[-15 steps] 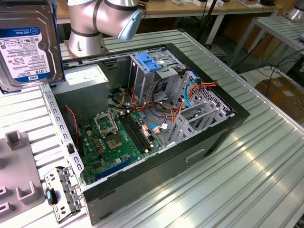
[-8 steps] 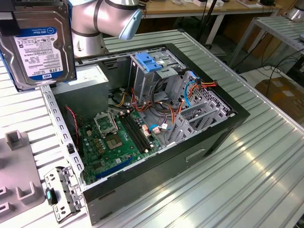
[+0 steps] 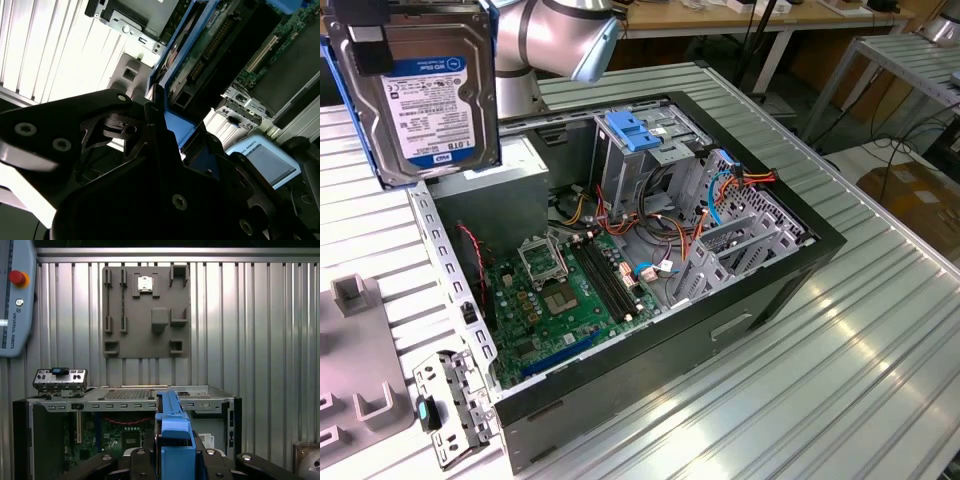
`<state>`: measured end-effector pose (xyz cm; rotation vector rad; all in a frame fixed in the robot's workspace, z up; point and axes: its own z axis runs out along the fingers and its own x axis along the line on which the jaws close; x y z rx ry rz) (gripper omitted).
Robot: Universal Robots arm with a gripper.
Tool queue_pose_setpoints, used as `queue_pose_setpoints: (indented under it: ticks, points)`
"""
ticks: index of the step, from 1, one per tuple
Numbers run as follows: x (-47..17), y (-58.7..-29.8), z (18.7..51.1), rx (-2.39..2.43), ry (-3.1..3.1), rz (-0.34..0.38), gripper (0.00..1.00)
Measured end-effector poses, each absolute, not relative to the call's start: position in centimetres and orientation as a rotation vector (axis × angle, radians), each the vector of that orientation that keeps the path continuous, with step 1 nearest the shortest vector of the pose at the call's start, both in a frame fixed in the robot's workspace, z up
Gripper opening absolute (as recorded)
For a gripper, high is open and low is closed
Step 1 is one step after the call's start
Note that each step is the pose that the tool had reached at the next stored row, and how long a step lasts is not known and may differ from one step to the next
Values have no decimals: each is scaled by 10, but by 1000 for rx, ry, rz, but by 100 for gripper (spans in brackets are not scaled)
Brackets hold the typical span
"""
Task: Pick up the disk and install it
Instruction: 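Pick up the disk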
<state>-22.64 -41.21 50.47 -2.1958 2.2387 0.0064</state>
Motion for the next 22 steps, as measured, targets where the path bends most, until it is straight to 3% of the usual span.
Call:
queue_pose_setpoints:
  ticks: [22]
  points:
    - [-172, -425, 505, -2195, 2239, 7, 37]
